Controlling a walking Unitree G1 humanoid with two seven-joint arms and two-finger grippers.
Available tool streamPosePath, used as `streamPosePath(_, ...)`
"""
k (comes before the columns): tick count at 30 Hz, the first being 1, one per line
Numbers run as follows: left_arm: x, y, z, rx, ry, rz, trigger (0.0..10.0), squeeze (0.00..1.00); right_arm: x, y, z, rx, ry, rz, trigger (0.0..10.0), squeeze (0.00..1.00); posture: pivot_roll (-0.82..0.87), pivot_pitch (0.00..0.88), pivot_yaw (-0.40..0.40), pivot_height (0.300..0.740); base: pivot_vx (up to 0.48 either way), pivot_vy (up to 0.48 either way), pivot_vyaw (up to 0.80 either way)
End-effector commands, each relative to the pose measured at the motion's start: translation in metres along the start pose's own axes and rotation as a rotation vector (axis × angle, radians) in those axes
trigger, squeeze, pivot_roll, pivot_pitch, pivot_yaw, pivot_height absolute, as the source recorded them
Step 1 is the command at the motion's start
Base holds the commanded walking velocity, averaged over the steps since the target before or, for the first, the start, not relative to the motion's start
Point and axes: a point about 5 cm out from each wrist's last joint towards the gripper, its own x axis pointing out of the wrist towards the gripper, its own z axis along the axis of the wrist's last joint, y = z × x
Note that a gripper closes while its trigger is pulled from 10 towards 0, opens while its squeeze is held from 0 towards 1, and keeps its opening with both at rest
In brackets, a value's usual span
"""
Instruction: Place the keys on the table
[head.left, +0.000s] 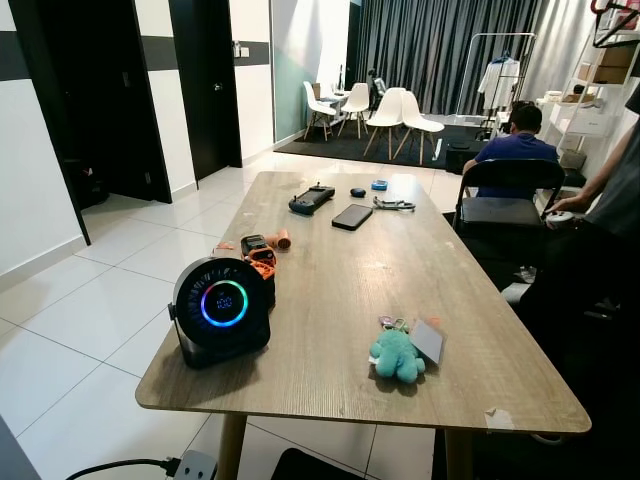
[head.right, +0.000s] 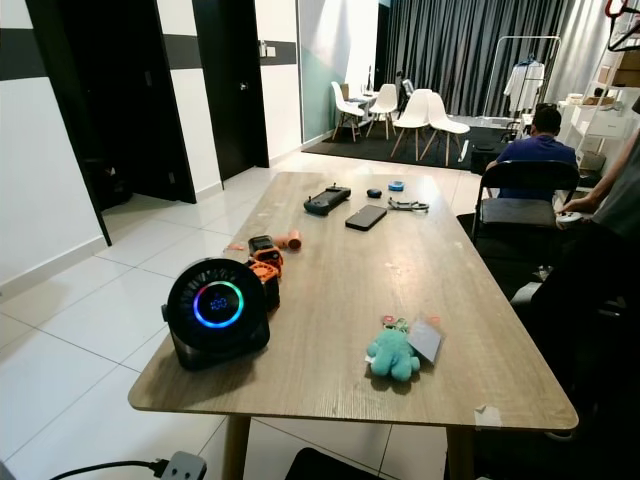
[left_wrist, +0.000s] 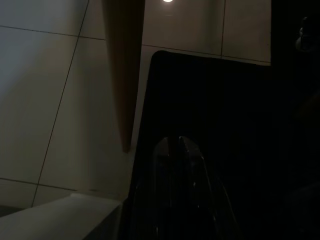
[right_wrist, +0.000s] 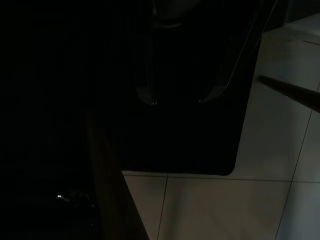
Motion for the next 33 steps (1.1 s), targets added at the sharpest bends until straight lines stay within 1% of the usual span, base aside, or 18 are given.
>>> streamPosePath(1, 0.0, -0.005, -0.004, -0.002, 0.019, -0.016, 10.0, 0.0, 0.003, 0.005, 0.007, -0.022, -0.023, 0.027, 10.0, 0.0, 0.01, 0.036, 0.015, 0.74, 0.0, 0.0, 0.0)
streamPosePath(5, 0.001, -0.006, -0.004, -0.002, 0.019, -0.023, 10.0, 0.0, 0.004, 0.007, 0.01, -0.027, -0.033, 0.034, 10.0, 0.0, 0.02, 0.038, 0.015, 0.74, 0.0, 0.0, 0.0)
streamPosePath(11, 0.0, -0.008, -0.004, -0.033, 0.004, -0.031, 10.0, 0.0, 0.003, 0.011, 0.007, -0.025, -0.04, 0.039, 10.0, 0.0, 0.02, 0.039, 0.016, 0.74, 0.0, 0.0, 0.0)
streamPosePath(20, -0.002, -0.004, -0.004, -0.023, -0.008, -0.042, 10.0, 0.0, 0.002, 0.014, 0.005, -0.02, -0.048, 0.041, 10.0, 0.0, 0.02, 0.037, 0.019, 0.74, 0.0, 0.0, 0.0)
streamPosePath(23, -0.001, -0.002, -0.001, -0.023, -0.018, -0.048, 10.0, 0.0, 0.002, 0.015, 0.004, -0.019, -0.048, 0.043, 10.0, 0.0, 0.02, 0.035, 0.019, 0.74, 0.0, 0.0, 0.0)
streamPosePath(28, 0.001, -0.004, 0.004, -0.022, -0.03, -0.054, 10.0, 0.0, 0.001, 0.015, 0.002, -0.02, -0.045, 0.041, 10.0, 0.0, 0.02, 0.034, 0.019, 0.74, 0.0, 0.0, 0.0)
streamPosePath(31, 0.004, -0.008, 0.007, -0.022, -0.04, -0.06, 10.0, 0.0, 0.001, 0.015, 0.001, -0.02, -0.044, 0.039, 10.0, 0.0, 0.02, 0.031, 0.019, 0.74, 0.0, 0.0, 0.0)
streamPosePath(33, 0.004, -0.009, 0.007, -0.025, -0.043, -0.061, 10.0, 0.0, 0.001, 0.015, 0.001, -0.021, -0.044, 0.04, 10.0, 0.0, 0.02, 0.03, 0.017, 0.74, -0.266, 0.0, 0.0)
